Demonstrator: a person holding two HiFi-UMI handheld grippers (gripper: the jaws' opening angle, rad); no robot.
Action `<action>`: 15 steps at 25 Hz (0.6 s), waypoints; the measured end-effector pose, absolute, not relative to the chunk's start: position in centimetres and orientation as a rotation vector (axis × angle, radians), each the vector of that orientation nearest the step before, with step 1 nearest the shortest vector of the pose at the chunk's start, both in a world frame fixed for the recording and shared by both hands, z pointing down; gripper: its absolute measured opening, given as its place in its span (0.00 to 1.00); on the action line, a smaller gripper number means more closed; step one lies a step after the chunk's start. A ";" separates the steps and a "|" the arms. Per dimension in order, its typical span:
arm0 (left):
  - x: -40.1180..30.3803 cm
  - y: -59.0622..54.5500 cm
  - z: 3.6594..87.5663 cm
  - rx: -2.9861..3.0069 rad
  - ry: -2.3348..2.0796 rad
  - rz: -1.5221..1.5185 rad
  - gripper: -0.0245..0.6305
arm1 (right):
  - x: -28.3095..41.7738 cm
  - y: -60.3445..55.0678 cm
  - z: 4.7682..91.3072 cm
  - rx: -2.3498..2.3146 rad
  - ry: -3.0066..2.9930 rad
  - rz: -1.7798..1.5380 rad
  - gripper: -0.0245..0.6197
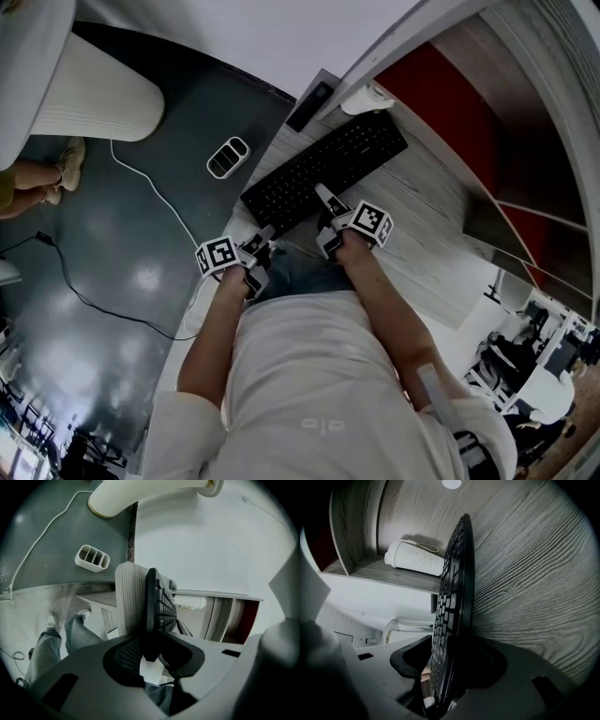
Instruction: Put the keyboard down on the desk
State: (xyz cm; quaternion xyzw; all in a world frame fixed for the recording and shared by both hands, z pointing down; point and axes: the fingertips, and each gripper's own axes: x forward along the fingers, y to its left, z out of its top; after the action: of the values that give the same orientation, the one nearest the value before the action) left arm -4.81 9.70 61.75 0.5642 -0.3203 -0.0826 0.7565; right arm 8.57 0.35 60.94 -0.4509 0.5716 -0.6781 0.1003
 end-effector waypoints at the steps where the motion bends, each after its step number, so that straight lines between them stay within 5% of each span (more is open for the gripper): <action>1: -4.7 9.8 61.8 1.231 -0.698 -0.173 0.23 | 8.6 0.8 61.0 -1.351 1.704 -2.019 0.39; 15: -4.2 10.0 62.5 1.258 -0.719 -0.106 0.23 | 9.5 3.2 62.3 -1.478 1.755 -2.080 0.28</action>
State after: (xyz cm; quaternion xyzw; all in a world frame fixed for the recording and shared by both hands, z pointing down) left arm -4.24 9.95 62.50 0.5750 -0.3287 -0.0485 0.7476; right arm 9.53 3.21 62.26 -0.4771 0.5666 -0.6715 0.0225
